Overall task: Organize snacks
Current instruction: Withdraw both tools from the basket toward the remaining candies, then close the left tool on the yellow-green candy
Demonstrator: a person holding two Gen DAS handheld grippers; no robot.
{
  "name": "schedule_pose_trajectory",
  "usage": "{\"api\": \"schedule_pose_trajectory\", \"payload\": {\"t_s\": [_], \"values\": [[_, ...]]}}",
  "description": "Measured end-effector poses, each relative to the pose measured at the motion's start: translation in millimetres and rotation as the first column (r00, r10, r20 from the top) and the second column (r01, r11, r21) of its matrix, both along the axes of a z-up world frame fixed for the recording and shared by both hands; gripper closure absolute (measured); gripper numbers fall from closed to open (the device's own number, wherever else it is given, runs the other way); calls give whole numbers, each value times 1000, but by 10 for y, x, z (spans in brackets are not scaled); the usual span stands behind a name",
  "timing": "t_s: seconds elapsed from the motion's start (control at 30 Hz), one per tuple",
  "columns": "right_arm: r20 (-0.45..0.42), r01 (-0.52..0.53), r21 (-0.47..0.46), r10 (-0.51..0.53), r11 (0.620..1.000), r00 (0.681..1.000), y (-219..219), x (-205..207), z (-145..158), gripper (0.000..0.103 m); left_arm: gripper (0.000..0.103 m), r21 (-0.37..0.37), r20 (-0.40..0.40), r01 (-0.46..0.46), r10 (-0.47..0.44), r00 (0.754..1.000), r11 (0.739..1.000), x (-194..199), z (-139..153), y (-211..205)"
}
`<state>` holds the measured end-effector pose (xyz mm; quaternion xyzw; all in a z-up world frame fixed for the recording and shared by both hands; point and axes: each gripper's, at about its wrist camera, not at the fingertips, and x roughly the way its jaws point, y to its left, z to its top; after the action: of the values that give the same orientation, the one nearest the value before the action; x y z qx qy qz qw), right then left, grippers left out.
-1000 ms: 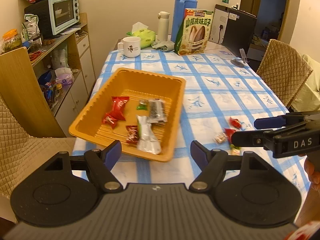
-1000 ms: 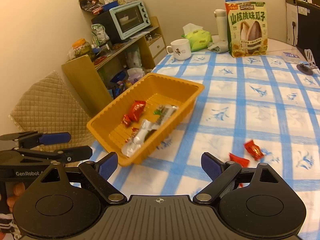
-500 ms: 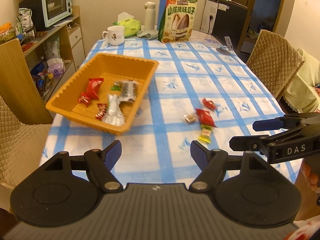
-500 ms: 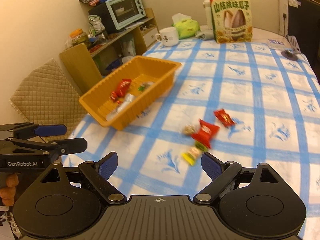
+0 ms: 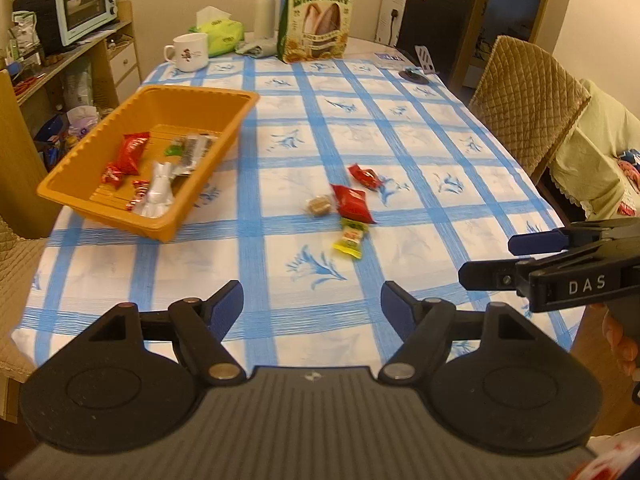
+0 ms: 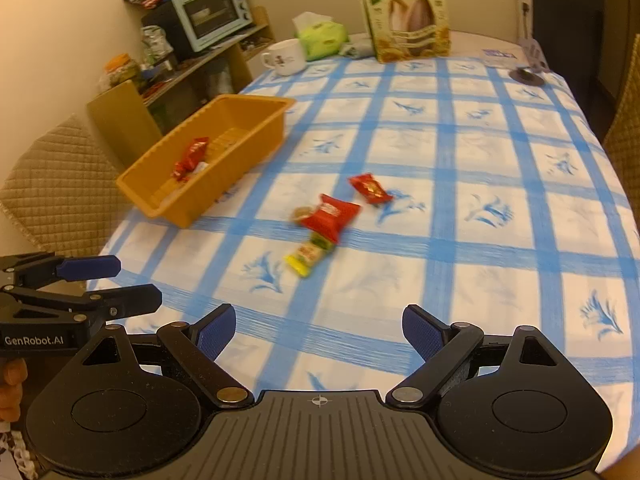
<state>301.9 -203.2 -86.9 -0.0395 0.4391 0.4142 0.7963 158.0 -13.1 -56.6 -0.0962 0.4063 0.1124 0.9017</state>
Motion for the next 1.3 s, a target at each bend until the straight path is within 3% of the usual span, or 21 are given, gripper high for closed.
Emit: {"api": "schedule_pose_trajectory", "payload": {"t_s": [0.47,0.7,1.3], "values": [[-26,118,-44,-119,992,993,-301,284,-210,13,35,21,-31,92,-91,995,996,455,-255,-206],[-32,168,-63,-170,984,985,-341,418,-289,13,37,35,-55,134,-132,990,990,731,-417,-168],[-40,256,-103,-261,961,964,-355,639,-419,13,52,40,-92,207,-202,975,978,1269,-742,-49]]}}
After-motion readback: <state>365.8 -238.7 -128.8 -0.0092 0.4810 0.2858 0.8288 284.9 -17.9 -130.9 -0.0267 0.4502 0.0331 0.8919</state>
